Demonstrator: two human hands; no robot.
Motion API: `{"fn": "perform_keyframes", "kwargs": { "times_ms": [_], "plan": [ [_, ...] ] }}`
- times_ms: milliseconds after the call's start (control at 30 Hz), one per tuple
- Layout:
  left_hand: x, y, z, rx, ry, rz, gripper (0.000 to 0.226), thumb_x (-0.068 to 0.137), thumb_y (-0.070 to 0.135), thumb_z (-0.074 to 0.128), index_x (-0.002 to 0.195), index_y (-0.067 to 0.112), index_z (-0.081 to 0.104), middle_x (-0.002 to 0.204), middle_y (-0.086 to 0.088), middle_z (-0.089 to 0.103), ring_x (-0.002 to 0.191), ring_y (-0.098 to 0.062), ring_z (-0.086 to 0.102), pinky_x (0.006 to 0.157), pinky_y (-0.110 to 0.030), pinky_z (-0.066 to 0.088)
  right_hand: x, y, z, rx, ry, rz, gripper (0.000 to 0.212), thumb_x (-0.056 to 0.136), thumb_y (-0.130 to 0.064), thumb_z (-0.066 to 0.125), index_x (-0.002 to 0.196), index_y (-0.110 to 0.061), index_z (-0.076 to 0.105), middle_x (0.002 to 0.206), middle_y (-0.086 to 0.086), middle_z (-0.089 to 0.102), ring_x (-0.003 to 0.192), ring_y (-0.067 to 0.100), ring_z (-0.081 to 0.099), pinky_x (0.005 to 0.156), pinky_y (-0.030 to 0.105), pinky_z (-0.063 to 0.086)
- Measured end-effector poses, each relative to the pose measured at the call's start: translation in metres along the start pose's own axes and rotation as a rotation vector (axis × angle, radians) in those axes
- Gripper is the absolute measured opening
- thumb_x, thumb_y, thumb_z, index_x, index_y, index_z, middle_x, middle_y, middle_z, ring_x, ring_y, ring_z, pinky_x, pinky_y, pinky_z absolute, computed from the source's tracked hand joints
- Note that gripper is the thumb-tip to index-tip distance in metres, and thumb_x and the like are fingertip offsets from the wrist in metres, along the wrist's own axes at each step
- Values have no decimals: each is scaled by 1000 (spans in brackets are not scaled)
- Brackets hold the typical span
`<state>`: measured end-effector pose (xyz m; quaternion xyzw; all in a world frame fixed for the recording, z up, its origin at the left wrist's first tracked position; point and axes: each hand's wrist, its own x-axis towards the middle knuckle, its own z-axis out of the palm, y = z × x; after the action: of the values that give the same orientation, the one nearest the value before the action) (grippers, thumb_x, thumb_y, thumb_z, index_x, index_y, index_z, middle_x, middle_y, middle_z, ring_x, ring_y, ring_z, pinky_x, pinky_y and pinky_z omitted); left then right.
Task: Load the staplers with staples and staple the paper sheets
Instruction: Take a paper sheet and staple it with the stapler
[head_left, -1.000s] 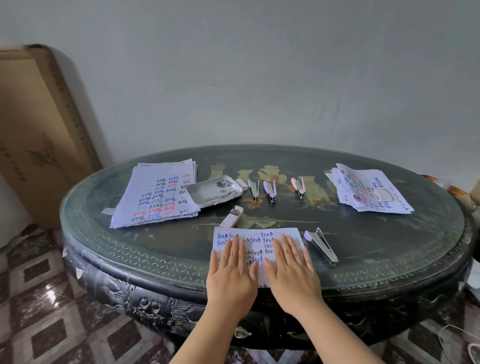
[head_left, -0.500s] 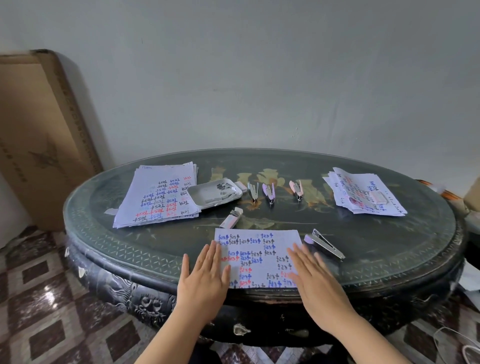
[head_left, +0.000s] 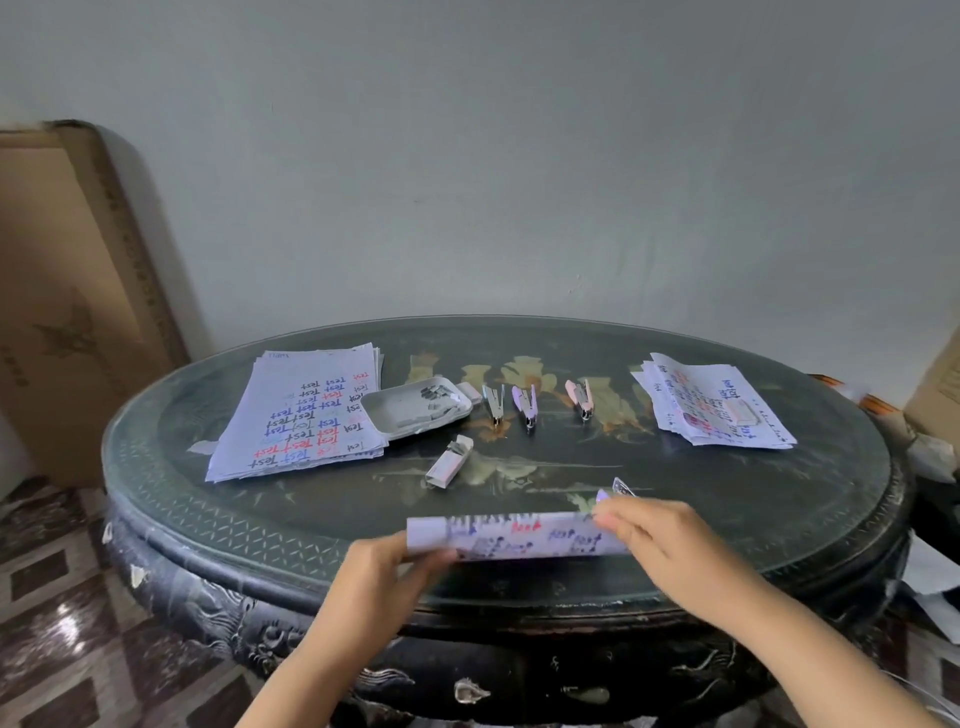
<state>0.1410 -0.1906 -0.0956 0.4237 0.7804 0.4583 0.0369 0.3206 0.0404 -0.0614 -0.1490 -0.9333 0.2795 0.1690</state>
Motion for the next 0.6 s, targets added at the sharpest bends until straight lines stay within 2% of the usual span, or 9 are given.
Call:
{"fn": "perform_keyframes", "kwargs": {
  "times_ms": [67, 167, 200, 267, 333, 367, 467, 533, 600],
  "plan": [
    [5, 14, -3, -164, 79, -92, 19, 77, 30, 69, 81, 47, 73, 83, 21, 73, 78, 0, 69, 68, -22, 54, 6, -17, -14, 196, 119, 39, 17, 93, -28, 56, 84, -34, 69, 91, -20, 71, 85, 0, 65, 73, 9, 46],
    [15, 28, -7, -270, 119, -181, 7, 85, 22, 64, 79, 20, 66, 73, 13, 73, 69, -6, 70, 56, -20, 53, 21, -9, -20, 523, 326, 302, 34, 96, -41, 46, 87, -20, 72, 81, -7, 73, 78, 3, 66, 69, 15, 45],
    [18, 31, -7, -242, 136, -182, 12, 88, 21, 61, 77, 19, 61, 68, 9, 72, 64, -3, 68, 51, -17, 50, 29, 2, -17, 465, 352, 405, 35, 97, -43, 46, 88, -19, 70, 81, -5, 72, 77, 6, 64, 69, 20, 45],
    [21, 35, -5, -198, 156, -178, 20, 94, 22, 53, 74, 23, 58, 58, 0, 65, 54, 1, 60, 48, -13, 43, 39, 27, -7, 91, 187, 561, 26, 93, -46, 47, 85, -26, 62, 91, -3, 66, 82, 13, 61, 73, 32, 51],
    [23, 40, -4, -186, 158, -181, 25, 97, 24, 48, 73, 29, 57, 58, 2, 61, 51, 1, 54, 48, -13, 39, 40, 47, 6, -240, -51, 579, 22, 86, -47, 46, 81, -28, 55, 98, 0, 58, 92, 22, 57, 82, 39, 51],
    [25, 41, -3, -182, 157, -181, 25, 97, 26, 46, 75, 30, 57, 60, 2, 61, 52, 2, 54, 49, -13, 39, 37, 55, 13, -279, -89, 555, 21, 85, -46, 46, 80, -27, 54, 98, 0, 56, 94, 24, 56, 84, 40, 50],
    [26, 49, -4, -183, 162, -169, 24, 97, 25, 46, 74, 26, 54, 63, -1, 61, 54, 3, 55, 49, -11, 39, 27, 57, 22, -134, 14, 509, 23, 81, -42, 49, 68, -23, 50, 86, 1, 58, 83, 24, 57, 77, 44, 53],
    [24, 54, -4, -204, 174, -159, 27, 97, 23, 47, 70, 22, 47, 58, -1, 57, 48, 1, 52, 47, -12, 37, 32, 49, 13, 78, 71, 499, 31, 87, -27, 56, 59, -20, 46, 73, 2, 59, 71, 22, 57, 71, 43, 53],
    [20, 56, -4, -212, 183, -154, 28, 96, 23, 47, 69, 19, 45, 55, -1, 55, 46, 0, 49, 45, -12, 36, 45, 32, -6, 359, 91, 504, 33, 94, -16, 55, 62, -13, 48, 62, 2, 56, 57, 15, 53, 62, 38, 44]
  ]
}}
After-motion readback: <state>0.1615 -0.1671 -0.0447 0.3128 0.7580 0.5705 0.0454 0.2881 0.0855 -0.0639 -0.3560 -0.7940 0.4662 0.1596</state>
